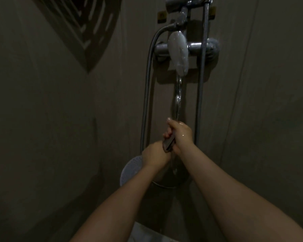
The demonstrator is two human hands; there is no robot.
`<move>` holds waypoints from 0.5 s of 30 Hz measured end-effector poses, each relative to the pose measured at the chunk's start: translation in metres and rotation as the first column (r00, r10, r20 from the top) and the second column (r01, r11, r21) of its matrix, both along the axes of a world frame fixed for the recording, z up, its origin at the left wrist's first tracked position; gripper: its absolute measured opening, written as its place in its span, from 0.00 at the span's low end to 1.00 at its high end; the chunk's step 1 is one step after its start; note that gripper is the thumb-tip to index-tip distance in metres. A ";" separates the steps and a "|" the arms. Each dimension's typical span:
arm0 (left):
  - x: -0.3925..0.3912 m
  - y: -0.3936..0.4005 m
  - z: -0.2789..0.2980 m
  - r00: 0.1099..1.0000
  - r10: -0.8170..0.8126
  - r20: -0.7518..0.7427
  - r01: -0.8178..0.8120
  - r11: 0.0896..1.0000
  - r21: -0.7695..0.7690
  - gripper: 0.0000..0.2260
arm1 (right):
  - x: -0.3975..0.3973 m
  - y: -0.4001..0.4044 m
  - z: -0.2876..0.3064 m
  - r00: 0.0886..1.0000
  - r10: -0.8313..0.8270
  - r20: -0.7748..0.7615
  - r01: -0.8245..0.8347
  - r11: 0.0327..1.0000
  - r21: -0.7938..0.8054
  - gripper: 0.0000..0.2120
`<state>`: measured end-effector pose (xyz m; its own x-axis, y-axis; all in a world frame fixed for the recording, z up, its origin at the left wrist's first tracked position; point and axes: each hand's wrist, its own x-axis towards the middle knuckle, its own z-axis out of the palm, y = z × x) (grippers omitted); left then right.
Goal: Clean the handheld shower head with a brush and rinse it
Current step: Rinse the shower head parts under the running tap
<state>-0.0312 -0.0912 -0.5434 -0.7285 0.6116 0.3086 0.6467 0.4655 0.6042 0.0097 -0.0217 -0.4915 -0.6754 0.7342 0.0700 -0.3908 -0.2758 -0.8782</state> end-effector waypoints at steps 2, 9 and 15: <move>-0.003 0.002 -0.003 0.987 -0.111 0.119 0.108 0.994 0.025 0.11 | 0.000 0.005 -0.002 0.998 0.062 -0.008 -0.063 0.996 -0.068 0.11; -0.001 0.010 -0.009 0.819 -0.345 0.458 0.225 0.928 0.295 0.11 | -0.006 0.006 -0.014 0.999 0.043 -0.031 -0.045 0.998 -0.044 0.16; 0.008 0.018 -0.009 0.847 -0.263 0.461 0.134 0.947 0.293 0.13 | -0.002 0.013 -0.010 0.977 -0.042 0.211 -0.017 0.964 0.267 0.18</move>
